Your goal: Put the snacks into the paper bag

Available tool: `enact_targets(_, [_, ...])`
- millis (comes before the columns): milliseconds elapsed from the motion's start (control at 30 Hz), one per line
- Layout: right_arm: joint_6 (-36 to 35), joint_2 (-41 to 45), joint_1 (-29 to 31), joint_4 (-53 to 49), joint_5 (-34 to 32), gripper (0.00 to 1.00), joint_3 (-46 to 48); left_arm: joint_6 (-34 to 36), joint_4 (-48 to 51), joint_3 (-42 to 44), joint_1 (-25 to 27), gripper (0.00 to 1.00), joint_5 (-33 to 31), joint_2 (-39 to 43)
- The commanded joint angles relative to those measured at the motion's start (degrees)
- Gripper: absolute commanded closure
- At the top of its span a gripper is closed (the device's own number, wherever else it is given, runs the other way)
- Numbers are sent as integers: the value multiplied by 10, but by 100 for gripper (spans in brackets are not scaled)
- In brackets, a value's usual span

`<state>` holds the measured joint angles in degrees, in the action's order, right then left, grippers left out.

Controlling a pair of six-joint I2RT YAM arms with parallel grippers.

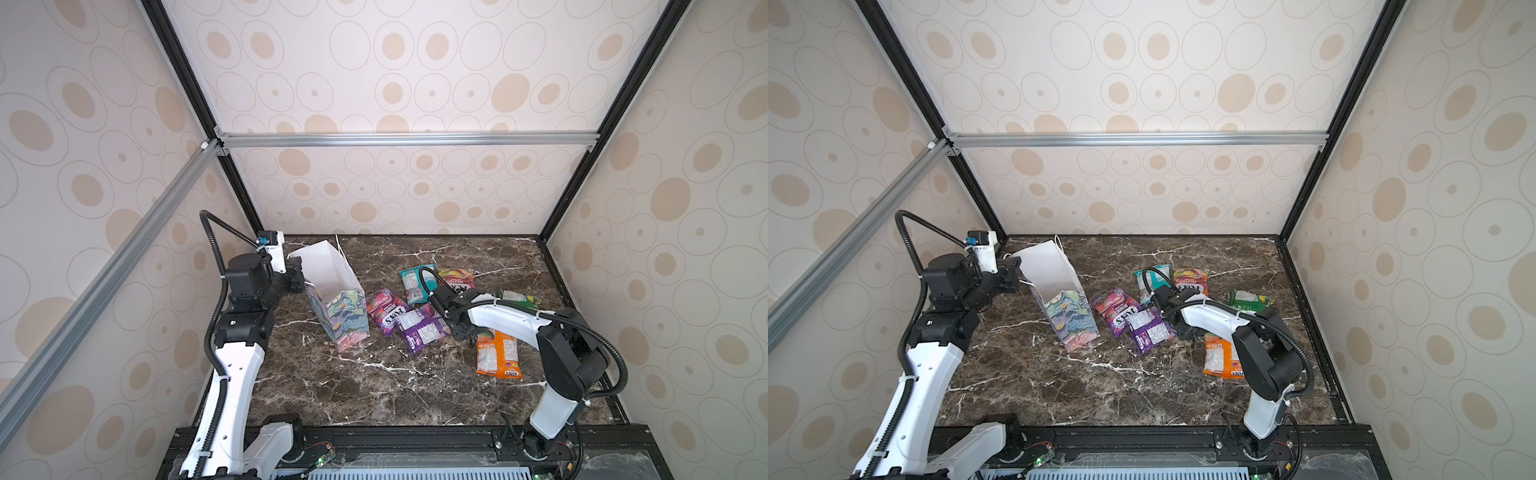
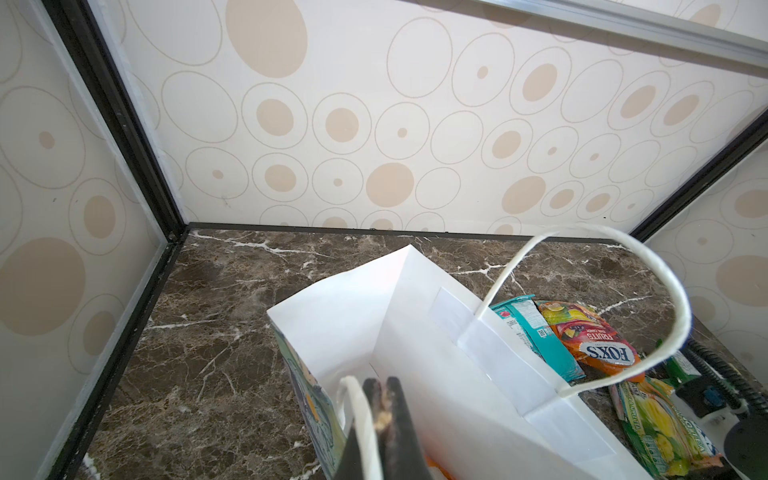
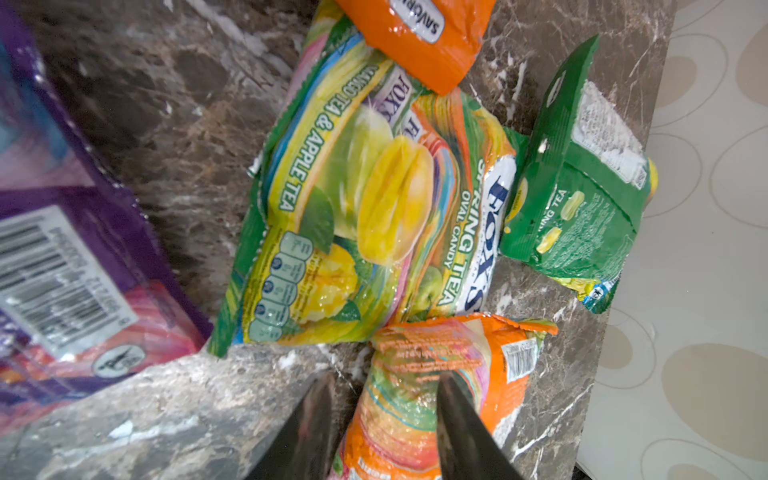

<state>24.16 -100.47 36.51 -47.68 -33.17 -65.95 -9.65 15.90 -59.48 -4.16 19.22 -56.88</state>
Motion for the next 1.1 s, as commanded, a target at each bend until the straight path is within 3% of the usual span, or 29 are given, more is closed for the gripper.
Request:
enact_targets(0, [6,-3,-11,2,-4,57,12,-3,-7,-7,-4,100,8,-1])
enact_targets(1067, [-10,-22,-22,26,6,61,22,-4,-7,-6,-5,100,8,0])
